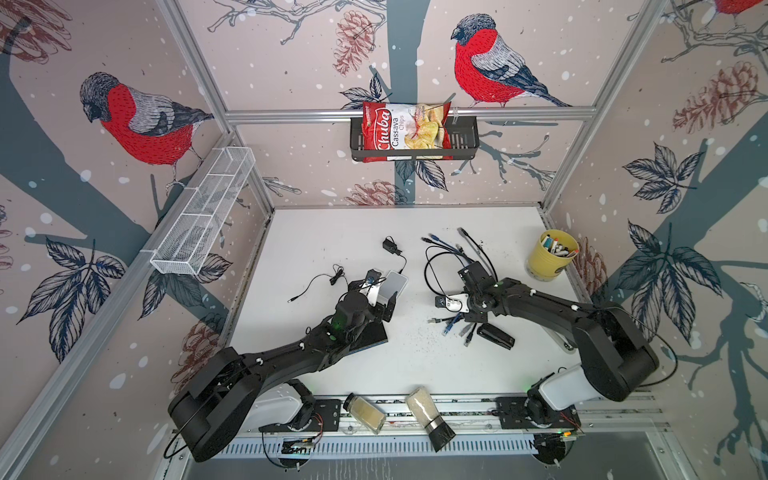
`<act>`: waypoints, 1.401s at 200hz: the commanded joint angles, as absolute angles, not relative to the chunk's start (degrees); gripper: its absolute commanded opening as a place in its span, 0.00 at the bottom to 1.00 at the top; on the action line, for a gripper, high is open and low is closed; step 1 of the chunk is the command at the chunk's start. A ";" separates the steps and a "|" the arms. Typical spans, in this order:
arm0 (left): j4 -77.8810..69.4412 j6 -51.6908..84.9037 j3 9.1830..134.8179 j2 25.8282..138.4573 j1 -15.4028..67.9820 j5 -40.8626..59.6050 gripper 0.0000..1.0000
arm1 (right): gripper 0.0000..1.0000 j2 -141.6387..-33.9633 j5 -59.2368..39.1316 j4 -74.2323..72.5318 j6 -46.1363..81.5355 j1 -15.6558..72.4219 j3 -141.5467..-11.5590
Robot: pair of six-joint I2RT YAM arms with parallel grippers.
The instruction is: Insert the plug into the switch port
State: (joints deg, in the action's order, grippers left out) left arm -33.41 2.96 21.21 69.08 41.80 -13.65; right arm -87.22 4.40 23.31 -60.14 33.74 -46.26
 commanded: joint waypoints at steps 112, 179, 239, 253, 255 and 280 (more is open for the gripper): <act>-38.12 -2.35 20.95 69.28 41.84 -12.06 0.92 | 0.01 -88.48 3.45 20.18 -62.40 33.91 -48.50; -44.80 -15.90 18.40 69.69 41.84 -4.13 0.91 | 0.00 -83.61 0.73 19.34 -60.52 35.19 -49.59; -35.95 -23.25 26.76 74.27 42.16 5.27 0.90 | 0.00 -80.11 -2.29 17.16 -58.71 35.60 -48.01; -35.06 -24.87 27.88 75.59 42.69 7.42 0.89 | 0.00 -79.82 -2.31 17.22 -58.71 35.69 -47.89; -35.00 -24.98 27.98 75.76 42.75 7.74 0.89 | 0.00 -79.81 -2.29 17.23 -58.69 35.69 -47.90; -33.38 -28.14 29.62 78.30 43.59 8.96 0.84 | 0.00 -79.50 -2.28 17.53 -58.87 35.68 -47.96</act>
State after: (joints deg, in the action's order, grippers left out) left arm -35.68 -23.57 28.16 76.60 43.03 5.26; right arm -80.09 -0.97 18.52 -59.81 35.59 -47.94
